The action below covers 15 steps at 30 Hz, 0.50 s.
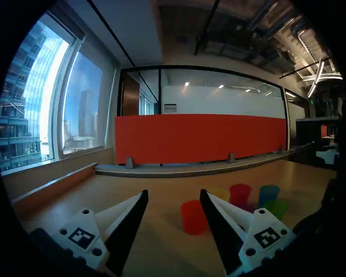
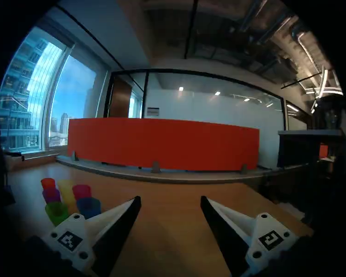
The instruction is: Pour water
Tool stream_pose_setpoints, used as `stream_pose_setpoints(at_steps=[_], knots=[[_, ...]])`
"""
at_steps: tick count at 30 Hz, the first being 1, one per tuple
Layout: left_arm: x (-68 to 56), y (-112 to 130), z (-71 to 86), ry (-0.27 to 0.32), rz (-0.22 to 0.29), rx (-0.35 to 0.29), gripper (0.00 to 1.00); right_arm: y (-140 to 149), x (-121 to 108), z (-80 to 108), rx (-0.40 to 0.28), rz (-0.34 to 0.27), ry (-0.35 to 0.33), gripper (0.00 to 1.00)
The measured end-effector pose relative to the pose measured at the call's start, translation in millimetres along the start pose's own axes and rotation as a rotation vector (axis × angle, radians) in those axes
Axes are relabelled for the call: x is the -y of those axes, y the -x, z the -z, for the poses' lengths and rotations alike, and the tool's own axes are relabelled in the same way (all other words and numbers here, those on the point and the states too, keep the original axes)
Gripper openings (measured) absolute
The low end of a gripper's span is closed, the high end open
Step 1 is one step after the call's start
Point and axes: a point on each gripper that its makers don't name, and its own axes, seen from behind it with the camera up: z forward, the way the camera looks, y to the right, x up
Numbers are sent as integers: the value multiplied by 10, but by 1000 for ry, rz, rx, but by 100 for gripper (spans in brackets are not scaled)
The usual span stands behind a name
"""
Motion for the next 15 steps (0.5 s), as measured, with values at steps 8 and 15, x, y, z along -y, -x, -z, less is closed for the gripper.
stream_pose_setpoints(at_steps=[8,15], knots=[[95,-393,-111,-10,23,25,82,-190,-187,-200,24,-41,2,100],[221,-721,-185,-27,-26,27,82,-497,-244,-275,20,-39,-6,100]])
